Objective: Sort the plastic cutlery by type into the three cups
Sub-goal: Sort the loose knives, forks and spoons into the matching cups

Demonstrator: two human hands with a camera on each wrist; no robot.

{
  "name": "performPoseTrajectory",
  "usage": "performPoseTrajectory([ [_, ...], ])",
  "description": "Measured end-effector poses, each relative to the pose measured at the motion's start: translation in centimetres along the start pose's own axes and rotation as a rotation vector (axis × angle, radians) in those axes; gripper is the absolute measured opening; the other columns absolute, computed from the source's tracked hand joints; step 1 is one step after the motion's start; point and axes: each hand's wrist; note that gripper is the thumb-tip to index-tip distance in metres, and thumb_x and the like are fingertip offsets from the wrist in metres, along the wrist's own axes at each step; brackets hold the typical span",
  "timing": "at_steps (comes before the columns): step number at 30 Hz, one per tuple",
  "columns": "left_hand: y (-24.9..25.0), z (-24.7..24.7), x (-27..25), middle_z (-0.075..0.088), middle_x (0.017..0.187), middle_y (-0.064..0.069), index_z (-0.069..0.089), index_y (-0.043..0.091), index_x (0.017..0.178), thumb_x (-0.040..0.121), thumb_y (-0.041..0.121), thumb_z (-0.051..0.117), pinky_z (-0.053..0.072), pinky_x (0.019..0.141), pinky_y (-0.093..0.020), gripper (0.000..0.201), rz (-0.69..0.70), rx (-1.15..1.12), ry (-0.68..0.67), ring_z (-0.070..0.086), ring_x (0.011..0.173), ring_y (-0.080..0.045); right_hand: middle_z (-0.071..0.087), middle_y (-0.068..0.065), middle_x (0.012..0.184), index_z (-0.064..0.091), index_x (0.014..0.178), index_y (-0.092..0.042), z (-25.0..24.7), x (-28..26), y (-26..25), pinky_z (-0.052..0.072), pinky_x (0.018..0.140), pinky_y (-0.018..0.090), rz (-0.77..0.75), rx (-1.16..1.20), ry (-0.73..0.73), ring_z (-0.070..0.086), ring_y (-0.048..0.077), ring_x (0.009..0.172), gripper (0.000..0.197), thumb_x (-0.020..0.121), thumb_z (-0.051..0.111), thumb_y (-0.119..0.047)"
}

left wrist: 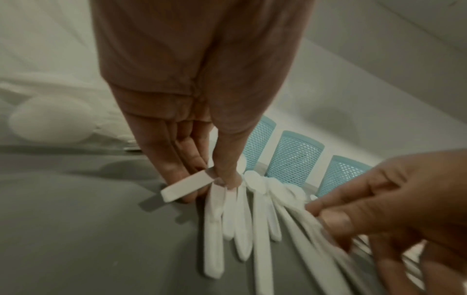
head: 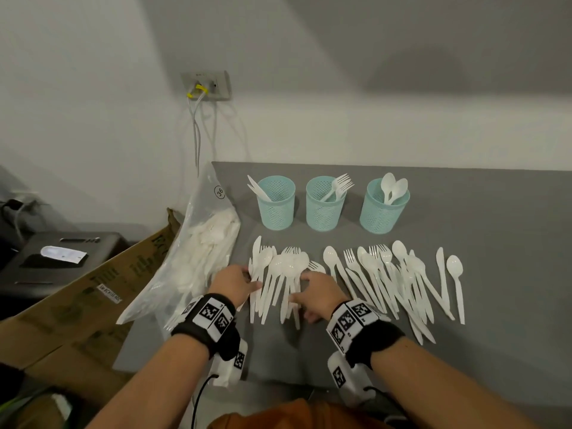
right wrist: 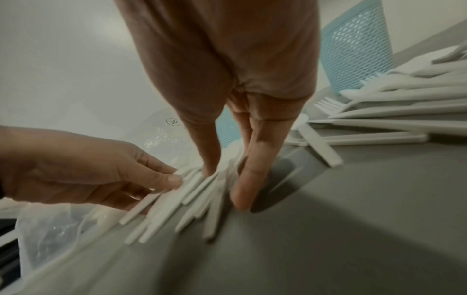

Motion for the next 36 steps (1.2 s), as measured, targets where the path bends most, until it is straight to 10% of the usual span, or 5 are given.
performPoseTrajectory([
  [4,0.4,0.5,0.5,0.068,0.09,-0.002,0.063,0.017,0.09,0.078,0.066,0.059,0.044,0.073,-0.027,0.051,-0.031,0.02,0.002,0.063,0.086,-0.021,0.069,0.015,0.098,0.058,0.123,-0.009,-0.1,0.2,-1.1,0.057,0.07,0.039,-0.055,-0.109,-0.06,0.068,0.032,0.077,0.035,0.089,0.052,-0.017],
  [10,2.0,1.8,0.0,0.029,0.145,-0.017,0.028,0.009,0.145,0.044,0.088,0.063,0.035,0.109,-0.043,0.133,-0.111,0.237,-0.014,0.036,0.134,-0.033,0.065,0.011,0.113,0.068,0.1,-0.011,-2.9,2.8,-1.5,0.046,0.096,0.033,-0.131,-0.292,0.238,0.06,0.028,0.105,0.026,0.086,0.048,-0.007],
  [25,3.9,2.1,3.3,0.042,0.13,-0.014,0.033,0.01,0.136,0.074,0.044,0.07,0.036,0.102,-0.036,0.081,0.133,0.457,-0.052,0.04,0.121,-0.032,0.034,0.015,0.142,0.019,0.149,-0.017,-2.6,8.9,-3.3,0.033,0.111,0.04,-0.209,-0.558,-0.005,0.037,0.034,0.132,0.082,0.08,0.062,-0.008],
  [31,3.7,2.7,5.1,0.049,0.127,-0.016,0.038,0.004,0.125,0.077,0.027,0.071,0.041,0.096,-0.035,0.063,0.142,0.394,-0.03,0.051,0.117,-0.031,0.048,0.0,0.104,0.052,0.13,-0.018,-3.2,7.8,-3.9,0.032,0.105,0.032,-0.366,-0.614,-0.036,0.043,0.028,0.122,0.05,0.083,0.066,-0.025],
  [36,3.7,2.4,6.1,0.06,0.119,-0.014,0.046,0.005,0.117,0.081,0.026,0.063,0.045,0.086,-0.035,0.045,0.169,0.326,-0.026,0.059,0.107,-0.031,0.06,0.01,0.122,0.056,0.117,-0.013,-3.8,7.8,-4.7,0.037,0.098,0.035,-0.419,-0.813,-0.033,0.053,0.028,0.117,0.031,0.089,0.053,-0.024],
])
Point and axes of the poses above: each hand's wrist, its own x-axis towards the middle knuckle, its own z-axis out of the palm, y = z × x
